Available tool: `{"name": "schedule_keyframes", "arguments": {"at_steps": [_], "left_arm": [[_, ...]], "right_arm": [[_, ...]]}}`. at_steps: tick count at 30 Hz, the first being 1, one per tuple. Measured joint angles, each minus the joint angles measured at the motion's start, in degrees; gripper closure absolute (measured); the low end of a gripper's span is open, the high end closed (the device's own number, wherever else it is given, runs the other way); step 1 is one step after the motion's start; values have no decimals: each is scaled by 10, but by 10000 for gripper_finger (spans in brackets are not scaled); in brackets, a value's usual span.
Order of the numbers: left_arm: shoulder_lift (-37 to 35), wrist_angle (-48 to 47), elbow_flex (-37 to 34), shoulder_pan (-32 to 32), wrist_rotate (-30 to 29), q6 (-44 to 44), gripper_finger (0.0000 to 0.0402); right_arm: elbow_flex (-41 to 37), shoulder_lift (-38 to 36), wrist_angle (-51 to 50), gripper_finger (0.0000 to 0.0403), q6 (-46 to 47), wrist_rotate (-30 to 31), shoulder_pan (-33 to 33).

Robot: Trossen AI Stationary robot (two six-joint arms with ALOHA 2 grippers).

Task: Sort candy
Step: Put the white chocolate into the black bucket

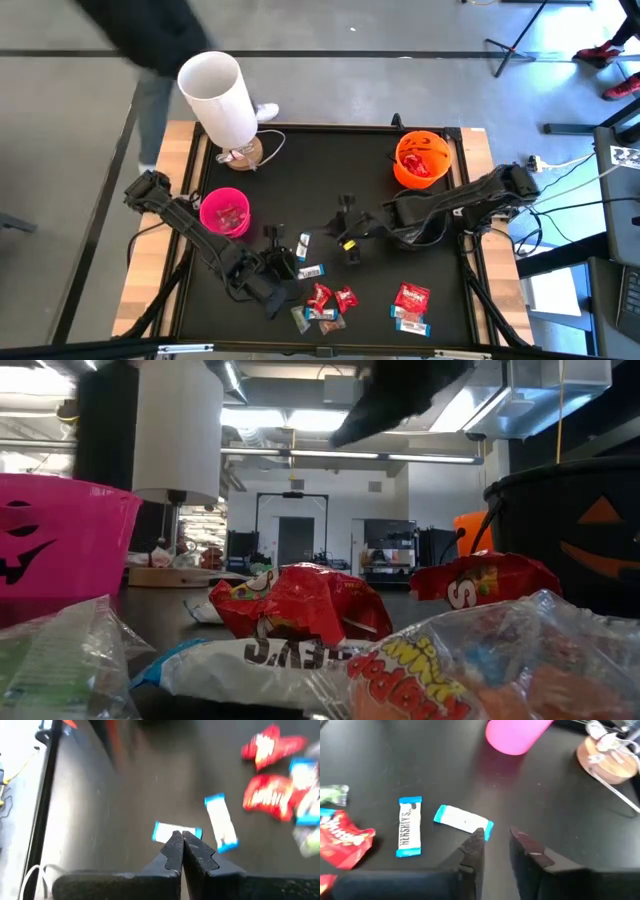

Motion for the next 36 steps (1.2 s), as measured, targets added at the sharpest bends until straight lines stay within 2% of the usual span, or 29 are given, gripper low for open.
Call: {"name": "schedule_keyframes", "arguments": {"at_steps": [5,9,12,17,22,32,36], "left_arm": [[0,50,-124,0,79,54,397],[1,185,-226,0,148,96,365],[1,282,-270,0,175,129,331],[4,349,-278,1,146,191,279],[41,364,-278,6,138,280,249],[95,398,-277,27,108,303,244],[103,405,-276,27,109,322,261]], "right_arm": [[0,-54,-63,294,25,-3,0],[0,-77,-74,291,39,-7,0],[0,-78,-74,291,39,-7,0],[0,-76,-74,291,40,-7,0],[0,-75,-73,292,47,-7,0],[0,-75,-77,292,56,-8,0],[0,-75,-78,292,56,-8,0]]}}
